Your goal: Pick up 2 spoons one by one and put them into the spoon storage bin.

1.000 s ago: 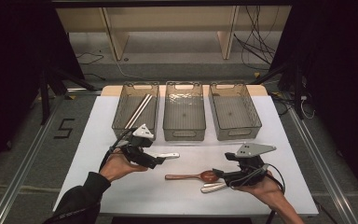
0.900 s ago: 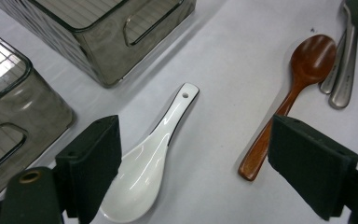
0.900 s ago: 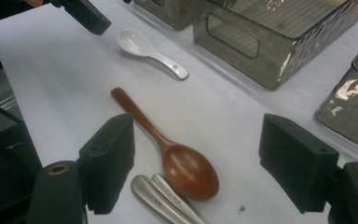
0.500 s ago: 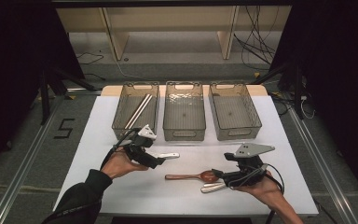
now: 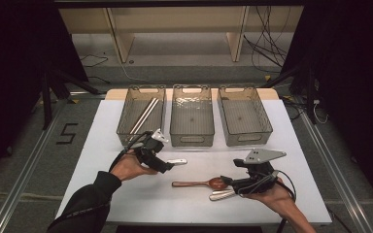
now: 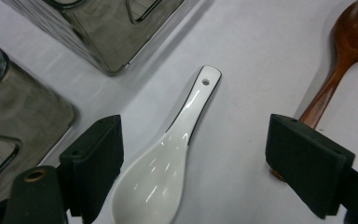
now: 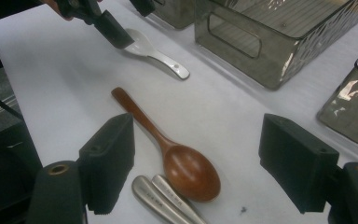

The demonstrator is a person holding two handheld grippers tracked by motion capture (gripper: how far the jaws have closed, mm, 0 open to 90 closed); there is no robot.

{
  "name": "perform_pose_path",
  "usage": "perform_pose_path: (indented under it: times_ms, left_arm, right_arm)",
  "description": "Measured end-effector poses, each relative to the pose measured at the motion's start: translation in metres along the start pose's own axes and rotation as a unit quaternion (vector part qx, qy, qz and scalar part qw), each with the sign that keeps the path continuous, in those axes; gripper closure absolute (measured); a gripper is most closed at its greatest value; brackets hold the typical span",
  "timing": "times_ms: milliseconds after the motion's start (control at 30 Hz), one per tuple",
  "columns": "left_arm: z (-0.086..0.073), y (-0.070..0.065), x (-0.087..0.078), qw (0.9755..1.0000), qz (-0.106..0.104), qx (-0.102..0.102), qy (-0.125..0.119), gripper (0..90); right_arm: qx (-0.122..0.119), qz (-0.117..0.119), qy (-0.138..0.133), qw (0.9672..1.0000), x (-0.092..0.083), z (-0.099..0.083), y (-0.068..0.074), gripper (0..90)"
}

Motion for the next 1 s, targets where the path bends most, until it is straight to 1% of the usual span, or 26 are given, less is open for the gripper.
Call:
perform_pose_path:
  times_ms: [33, 100, 167, 233, 267, 333, 467, 500, 600, 667, 733, 767, 1000]
  left_arm:
    - [0.0, 0.001, 0.001, 1.0, 0.0, 0.006, 0.004, 19.5]
    - [0.001, 0.001, 0.004, 0.9999, 0.001, 0.009, 0.009, 21.0]
    - [0.002, 0.002, 0.006, 0.9998, -0.006, 0.012, 0.016, 23.0]
    - [0.002, 0.002, 0.008, 0.9998, -0.005, 0.013, 0.017, 24.8]
    - [0.002, 0.003, 0.009, 0.9996, -0.006, 0.018, 0.023, 26.0]
    - [0.002, 0.004, 0.011, 0.9994, -0.003, 0.02, 0.027, 27.9]
    - [-0.001, 0.004, 0.019, 0.9983, -0.01, 0.025, 0.051, 31.8]
    - [-0.001, 0.005, 0.021, 0.9979, -0.009, 0.029, 0.056, 32.7]
    - [0.0, 0.005, 0.026, 0.997, -0.013, 0.036, 0.067, 36.4]
    - [0.001, 0.005, 0.028, 0.9973, -0.016, 0.032, 0.065, 38.6]
    - [0.0, 0.006, 0.03, 0.9969, -0.018, 0.036, 0.068, 41.9]
    - [-0.001, 0.006, 0.032, 0.9971, -0.018, 0.031, 0.067, 42.6]
    - [-0.007, 0.007, 0.04, 0.9954, -0.02, 0.036, 0.086, 49.4]
  right_arm:
    - [0.0, 0.0, -0.001, 1.0, 0.0, 0.0, 0.0, 27.7]
    - [0.001, -0.001, -0.002, 1.0, -0.001, 0.001, -0.001, 27.7]
    - [0.0, 0.0, -0.002, 1.0, -0.001, 0.001, 0.0, 27.7]
    - [-0.001, 0.001, -0.001, 1.0, -0.001, 0.001, 0.0, 27.7]
    - [-0.002, 0.001, -0.001, 1.0, 0.0, 0.001, 0.0, 27.7]
    - [-0.004, 0.001, -0.002, 1.0, 0.0, 0.001, 0.001, 27.7]
    - [-0.005, 0.002, -0.001, 1.0, 0.0, 0.001, 0.002, 27.7]
    - [-0.006, 0.002, -0.002, 1.0, 0.0, 0.001, 0.003, 27.7]
    - [-0.006, 0.001, -0.001, 1.0, 0.0, 0.002, 0.002, 27.7]
    - [-0.006, 0.002, -0.002, 1.0, 0.0, 0.002, 0.002, 27.7]
    - [-0.005, 0.002, 0.0, 1.0, 0.0, 0.001, 0.002, 27.7]
    - [-0.005, 0.002, 0.001, 1.0, 0.001, 0.001, 0.002, 27.7]
    - [-0.007, 0.002, 0.002, 1.0, 0.001, 0.0, 0.003, 27.7]
Point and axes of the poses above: each handheld gripper's, and its own axes: x roughly forward along the jaws, z roughly out of its top, y roughly to its left, the point moved 9 cm from there along x, roughly forward along the jaws, and after that the axes turned 8 degrees about x, right-handed, at the moved point
